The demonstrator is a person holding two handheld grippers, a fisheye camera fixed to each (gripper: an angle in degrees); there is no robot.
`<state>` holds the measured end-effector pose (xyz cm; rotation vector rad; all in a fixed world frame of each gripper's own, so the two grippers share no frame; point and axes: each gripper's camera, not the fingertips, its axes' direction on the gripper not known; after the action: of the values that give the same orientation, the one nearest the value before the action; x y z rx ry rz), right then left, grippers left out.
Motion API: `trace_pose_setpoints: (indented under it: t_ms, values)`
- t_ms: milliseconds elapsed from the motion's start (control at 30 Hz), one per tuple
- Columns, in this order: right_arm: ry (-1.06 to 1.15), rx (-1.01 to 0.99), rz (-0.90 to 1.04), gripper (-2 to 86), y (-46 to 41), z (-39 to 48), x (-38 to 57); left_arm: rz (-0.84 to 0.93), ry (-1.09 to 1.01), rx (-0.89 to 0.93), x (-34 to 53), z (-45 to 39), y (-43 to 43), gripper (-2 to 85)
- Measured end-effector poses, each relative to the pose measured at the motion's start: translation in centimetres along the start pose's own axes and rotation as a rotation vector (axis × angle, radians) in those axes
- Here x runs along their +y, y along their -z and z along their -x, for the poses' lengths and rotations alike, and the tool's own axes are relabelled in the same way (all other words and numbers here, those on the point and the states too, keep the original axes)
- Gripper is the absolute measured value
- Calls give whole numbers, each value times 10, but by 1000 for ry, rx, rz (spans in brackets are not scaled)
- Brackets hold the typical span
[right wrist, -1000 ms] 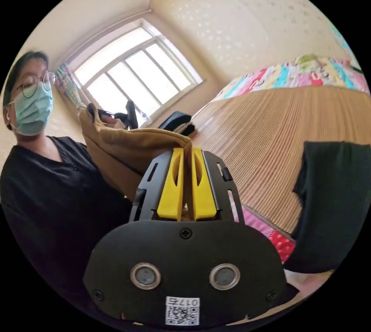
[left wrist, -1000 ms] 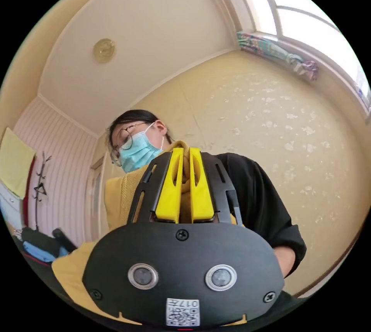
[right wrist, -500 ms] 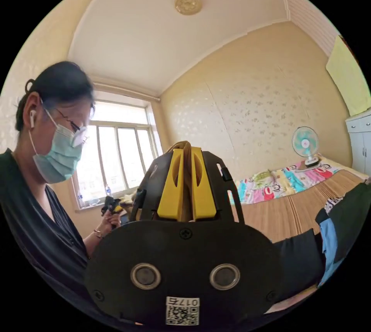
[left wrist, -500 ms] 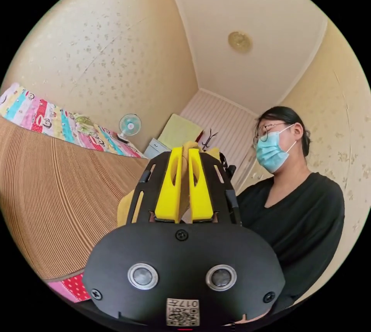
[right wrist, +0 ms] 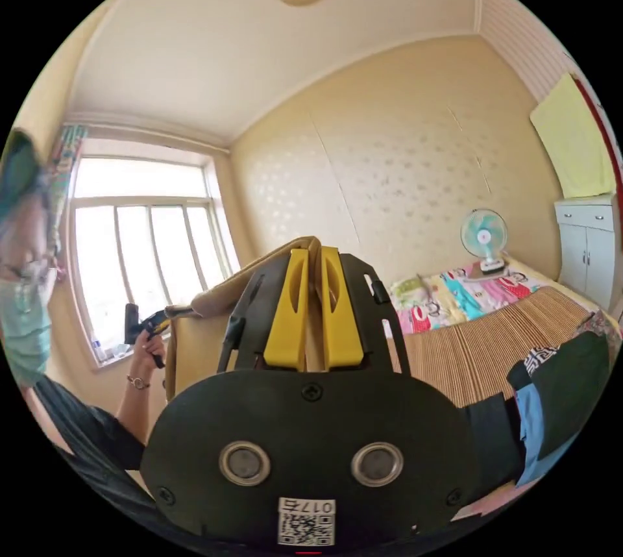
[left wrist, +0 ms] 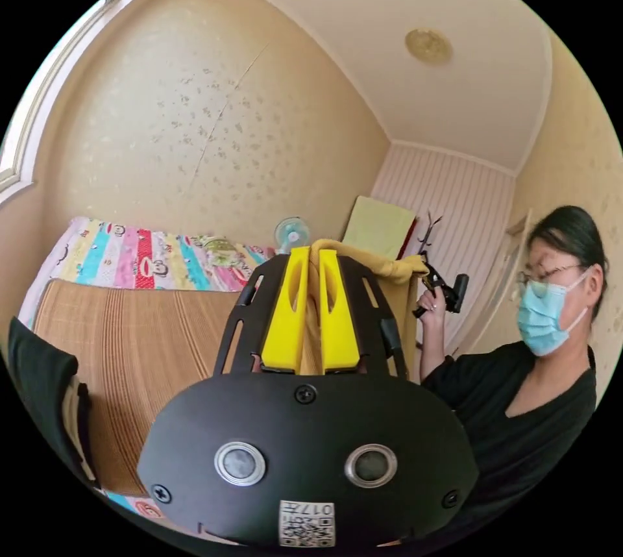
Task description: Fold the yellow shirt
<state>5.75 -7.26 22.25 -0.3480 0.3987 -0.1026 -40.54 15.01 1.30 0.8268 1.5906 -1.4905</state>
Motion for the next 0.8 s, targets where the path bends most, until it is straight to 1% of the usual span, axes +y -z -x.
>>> trace_pose_setpoints:
  t_ms: [33, 67, 133, 167, 200, 233, 267, 300, 333, 367, 433, 467, 533, 600, 700, 733, 767, 800]
  values:
    - [-8, 77, 97, 42, -62, -16, 0, 105, 106, -65, -29, 43, -45, 33]
    - [-11, 107, 142, 44, -94, -24, 1, 153, 161, -85, -40, 67, -68, 39]
    - [-38, 199, 428, 60, -233, -61, 20, 313, 412, -160, -52, 157, -139, 61]
    - [-38, 235, 478, 68, -259, -69, 31, 332, 455, -186, -49, 172, -148, 67]
    - [-24, 299, 570, 84, -299, -80, 58, 350, 500, -242, -41, 189, -157, 79]
    - [8, 317, 639, 93, -322, -83, 87, 352, 486, -306, -33, 191, -158, 88]
    - [35, 305, 664, 98, -328, -82, 102, 352, 464, -333, -29, 188, -159, 92]
    - [111, 280, 692, 101, -330, -75, 132, 359, 389, -375, -16, 174, -162, 96]
    - [193, 277, 707, 100, -326, -67, 165, 401, 294, -386, 3, 158, -172, 96]
    - [229, 279, 720, 97, -324, -65, 183, 436, 252, -384, 15, 150, -179, 95]
    - [320, 254, 808, 87, -317, -63, 262, 592, 165, -347, 77, 129, -211, 91]
    - [321, 242, 835, 85, -315, -65, 282, 624, 164, -328, 94, 126, -218, 90]
    - [271, 178, 925, 79, -306, -82, 353, 704, 213, -218, 159, 120, -238, 90]
    - [231, 149, 1000, 77, -300, -100, 405, 727, 260, -162, 198, 117, -244, 88]
    - [194, 127, 1129, 68, -284, -130, 484, 784, 346, -176, 253, 121, -240, 81]
    - [209, 134, 1135, 60, -270, -140, 512, 786, 347, -186, 264, 123, -231, 55]
    - [224, 118, 1069, 56, -257, -142, 519, 766, 327, -196, 265, 124, -221, 42]
    - [291, 97, 974, 48, -230, -143, 529, 764, 284, -184, 261, 128, -205, 18]
